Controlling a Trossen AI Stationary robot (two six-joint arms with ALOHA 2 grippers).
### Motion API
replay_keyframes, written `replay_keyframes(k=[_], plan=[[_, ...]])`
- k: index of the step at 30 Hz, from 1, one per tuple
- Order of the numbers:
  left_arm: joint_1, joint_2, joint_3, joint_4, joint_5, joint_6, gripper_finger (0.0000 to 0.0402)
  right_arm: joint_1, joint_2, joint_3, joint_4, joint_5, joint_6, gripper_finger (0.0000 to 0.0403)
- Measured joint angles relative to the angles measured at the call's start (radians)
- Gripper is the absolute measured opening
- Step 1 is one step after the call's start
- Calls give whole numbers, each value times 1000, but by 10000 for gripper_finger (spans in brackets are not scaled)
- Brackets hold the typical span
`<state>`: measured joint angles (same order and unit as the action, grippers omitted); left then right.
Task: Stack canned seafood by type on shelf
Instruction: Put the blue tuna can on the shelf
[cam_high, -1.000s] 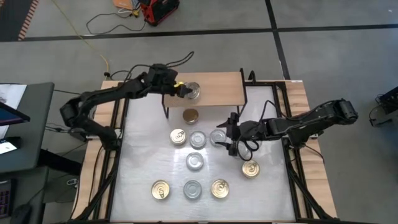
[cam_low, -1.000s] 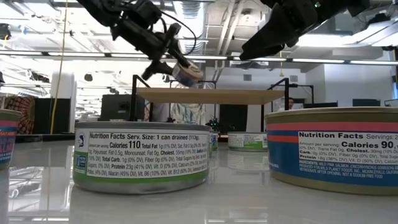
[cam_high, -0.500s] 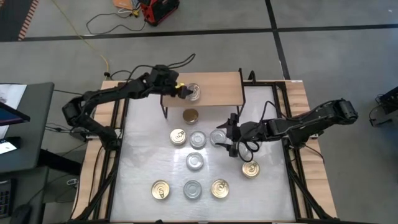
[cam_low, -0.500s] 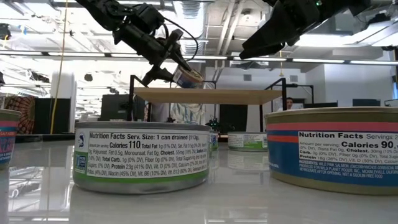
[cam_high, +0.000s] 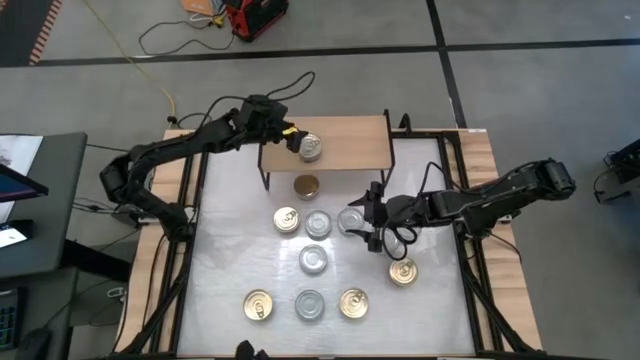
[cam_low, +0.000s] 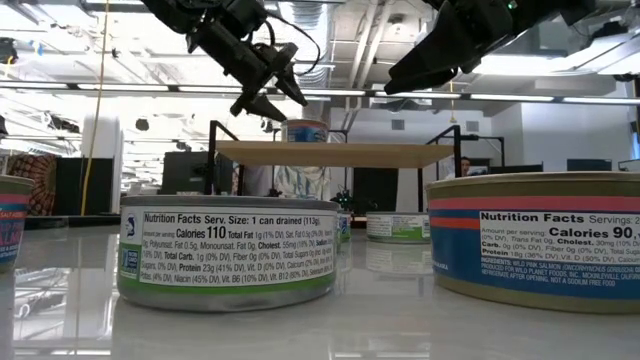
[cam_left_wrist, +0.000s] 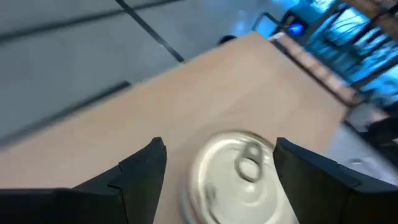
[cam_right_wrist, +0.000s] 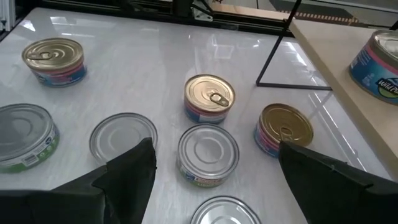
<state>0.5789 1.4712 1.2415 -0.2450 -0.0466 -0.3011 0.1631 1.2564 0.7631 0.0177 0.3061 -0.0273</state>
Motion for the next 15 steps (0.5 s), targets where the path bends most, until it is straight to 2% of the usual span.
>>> replay_keyframes(k=[6, 10, 15], plan=[[-81, 55, 106, -105, -54, 157, 285, -12, 0, 0, 23, 1, -8, 361], [-152, 142, 194, -197, -189, 246, 285, -23, 0, 0, 29, 1, -5, 361], [-186, 233, 323, -372, -352, 298, 285, -14, 0, 0, 29, 2, 0, 361]])
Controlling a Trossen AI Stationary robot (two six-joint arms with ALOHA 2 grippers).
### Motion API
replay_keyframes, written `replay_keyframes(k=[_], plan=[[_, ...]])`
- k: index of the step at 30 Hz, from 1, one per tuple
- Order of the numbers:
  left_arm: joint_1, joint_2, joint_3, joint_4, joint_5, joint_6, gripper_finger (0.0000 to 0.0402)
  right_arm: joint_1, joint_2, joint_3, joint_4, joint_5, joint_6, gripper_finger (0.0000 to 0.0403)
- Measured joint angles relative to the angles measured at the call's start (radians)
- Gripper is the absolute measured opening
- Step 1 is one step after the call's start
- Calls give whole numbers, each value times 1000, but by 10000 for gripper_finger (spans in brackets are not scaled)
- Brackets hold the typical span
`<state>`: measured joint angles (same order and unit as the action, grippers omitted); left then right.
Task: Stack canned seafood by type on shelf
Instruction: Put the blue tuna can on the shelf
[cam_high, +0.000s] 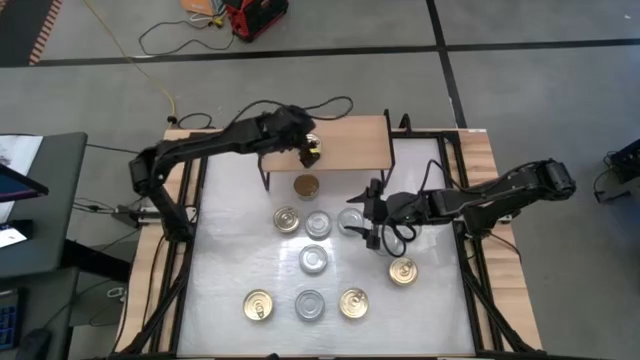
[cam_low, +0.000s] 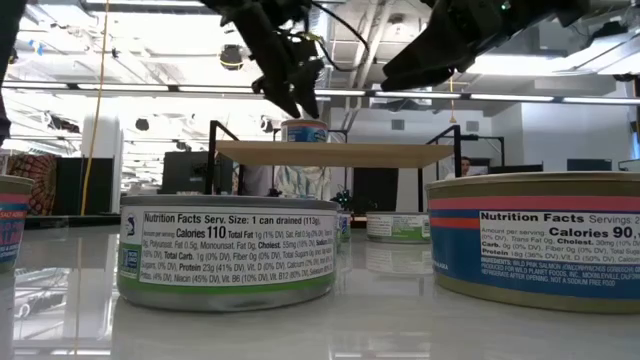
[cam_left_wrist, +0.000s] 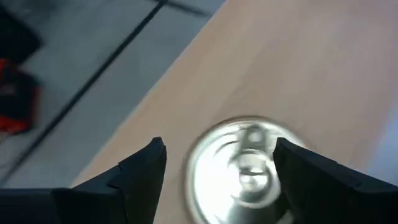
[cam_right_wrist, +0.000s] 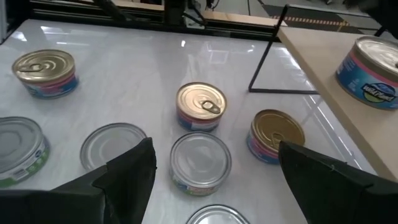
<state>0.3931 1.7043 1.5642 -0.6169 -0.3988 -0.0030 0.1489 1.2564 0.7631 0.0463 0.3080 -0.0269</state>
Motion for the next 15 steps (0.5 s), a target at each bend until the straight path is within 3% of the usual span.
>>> replay_keyframes(k=[4, 15], plan=[[-6, 30, 60, -108, -30, -5, 285, 8, 0, 0, 1, 0, 0, 361], [17, -1, 65, -327, -103, -52, 285, 8, 0, 0, 2, 0, -1, 361]])
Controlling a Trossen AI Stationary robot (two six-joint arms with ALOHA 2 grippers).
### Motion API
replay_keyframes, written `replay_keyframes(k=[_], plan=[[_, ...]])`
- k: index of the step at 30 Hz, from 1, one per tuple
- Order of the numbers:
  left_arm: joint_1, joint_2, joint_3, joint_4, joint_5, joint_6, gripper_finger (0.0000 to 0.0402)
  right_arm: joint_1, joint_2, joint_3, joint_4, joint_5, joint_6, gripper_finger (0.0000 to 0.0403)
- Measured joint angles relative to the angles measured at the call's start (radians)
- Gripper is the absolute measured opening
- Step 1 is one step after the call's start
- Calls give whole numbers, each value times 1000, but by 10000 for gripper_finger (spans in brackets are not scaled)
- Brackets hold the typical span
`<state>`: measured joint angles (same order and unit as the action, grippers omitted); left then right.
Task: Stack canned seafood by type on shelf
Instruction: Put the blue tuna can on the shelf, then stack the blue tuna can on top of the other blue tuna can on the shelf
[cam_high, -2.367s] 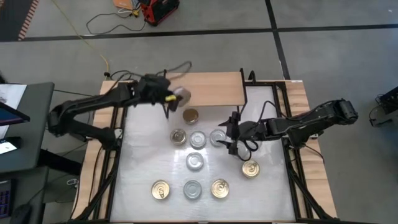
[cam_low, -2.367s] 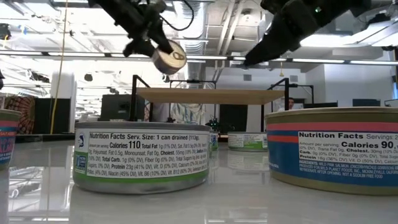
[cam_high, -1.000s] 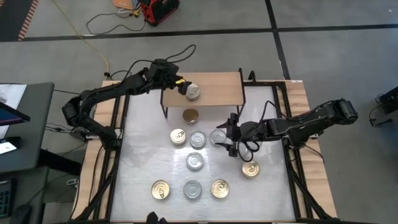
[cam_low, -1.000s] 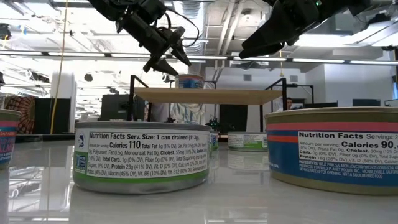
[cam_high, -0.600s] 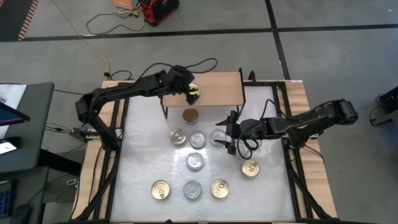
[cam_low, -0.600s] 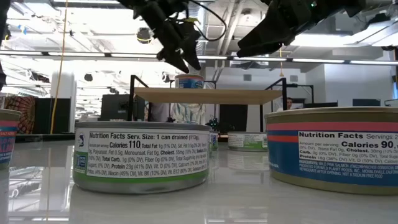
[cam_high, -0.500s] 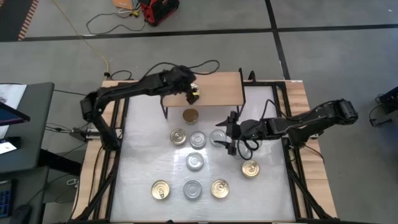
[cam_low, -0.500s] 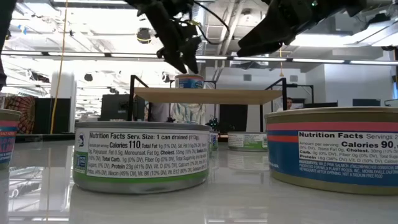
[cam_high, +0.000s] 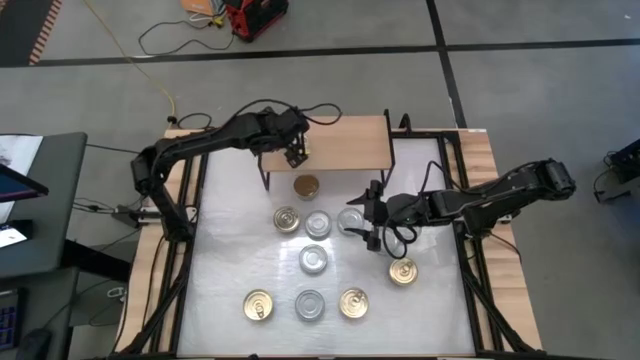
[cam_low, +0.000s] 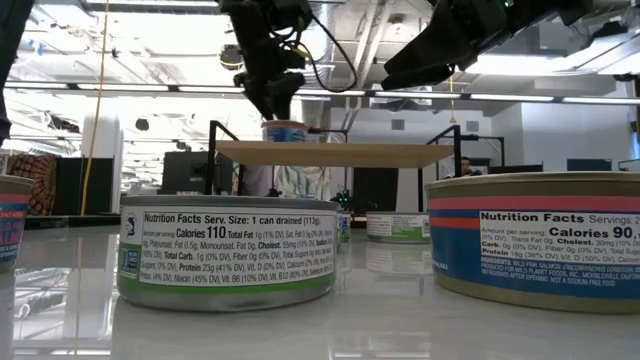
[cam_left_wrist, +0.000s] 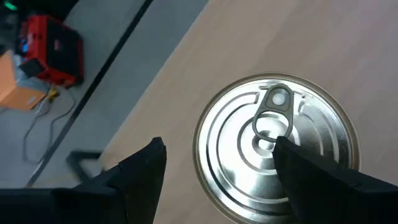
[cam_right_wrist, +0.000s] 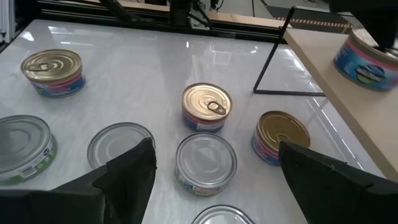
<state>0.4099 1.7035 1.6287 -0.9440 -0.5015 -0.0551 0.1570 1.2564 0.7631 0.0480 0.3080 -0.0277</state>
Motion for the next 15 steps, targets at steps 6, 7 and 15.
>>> replay_keyframes(k=[6, 7, 15], plan=[[0, -35, -2, -98, -19, -38, 285, 0, 0, 0, 0, 0, 0, 361], [0, -41, -3, -104, -24, -40, 285, 0, 0, 0, 0, 0, 0, 361], [-42, -119, -4, 89, -20, 72, 285, 5, 0, 0, 1, 0, 5, 361]])
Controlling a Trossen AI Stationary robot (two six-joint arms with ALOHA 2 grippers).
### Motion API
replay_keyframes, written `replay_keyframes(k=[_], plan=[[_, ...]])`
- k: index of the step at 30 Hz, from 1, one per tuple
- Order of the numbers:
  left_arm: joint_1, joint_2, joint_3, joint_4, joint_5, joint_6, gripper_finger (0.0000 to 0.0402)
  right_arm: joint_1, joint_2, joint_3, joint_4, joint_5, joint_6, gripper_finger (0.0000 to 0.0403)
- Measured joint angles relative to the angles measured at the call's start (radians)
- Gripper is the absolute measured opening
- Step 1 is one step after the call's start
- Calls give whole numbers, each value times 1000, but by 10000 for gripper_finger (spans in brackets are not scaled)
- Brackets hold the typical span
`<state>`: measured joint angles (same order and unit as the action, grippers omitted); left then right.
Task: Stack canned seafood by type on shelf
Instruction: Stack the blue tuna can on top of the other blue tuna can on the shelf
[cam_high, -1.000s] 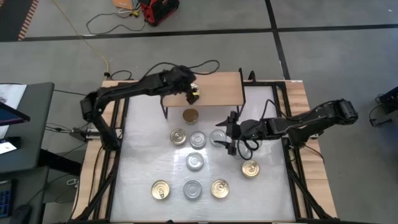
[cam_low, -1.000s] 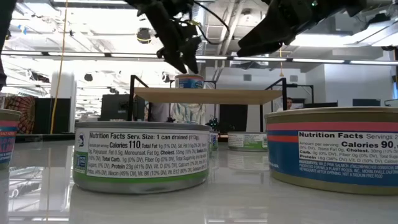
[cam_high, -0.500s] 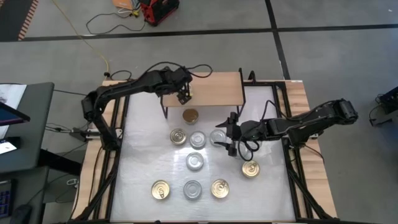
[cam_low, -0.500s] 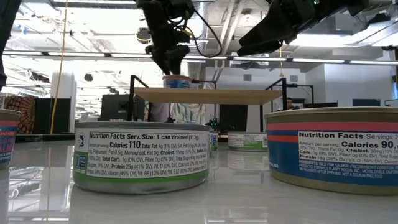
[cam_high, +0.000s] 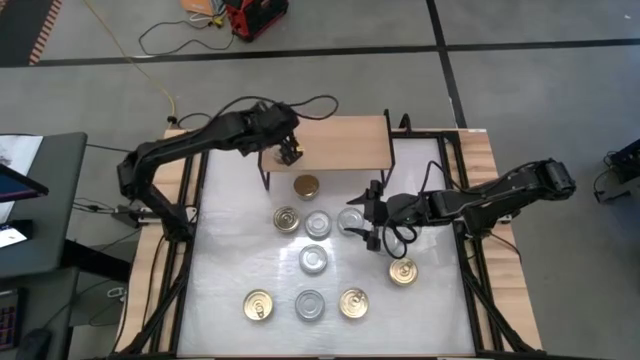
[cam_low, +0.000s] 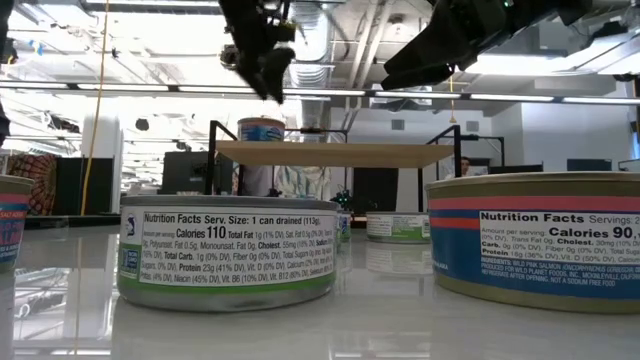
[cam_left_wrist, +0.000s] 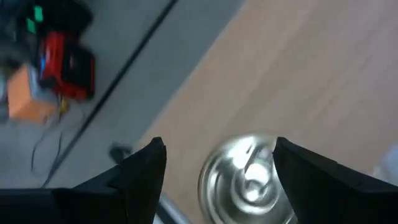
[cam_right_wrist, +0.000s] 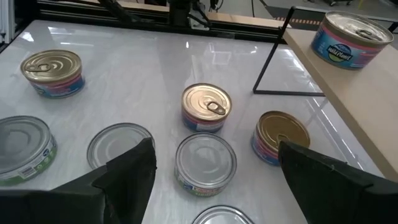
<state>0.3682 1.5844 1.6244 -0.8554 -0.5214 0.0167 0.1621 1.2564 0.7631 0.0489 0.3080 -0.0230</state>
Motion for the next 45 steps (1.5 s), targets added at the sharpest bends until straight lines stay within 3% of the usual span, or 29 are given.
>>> replay_keyframes(k=[4, 11, 19, 27, 36, 45], plan=[[-96, -49, 1, 12, 83, 97, 285, 16, -3, 0, -36, 6, -6, 361], [-394, -46, -17, -95, 61, 126, 272, 39, -156, 0, -282, 132, 0, 361], [-562, -45, -247, -53, 14, -14, 270, 31, -334, 0, -411, 195, 16, 361], [-575, -46, -459, 115, 20, -40, 270, 32, -334, 0, -413, 194, 33, 361], [-539, -46, -608, 264, 123, -3, 270, 35, -262, 0, -408, 192, 65, 361], [-545, -46, -749, 359, 131, 13, 265, 34, -256, 0, -367, 191, 68, 361]])
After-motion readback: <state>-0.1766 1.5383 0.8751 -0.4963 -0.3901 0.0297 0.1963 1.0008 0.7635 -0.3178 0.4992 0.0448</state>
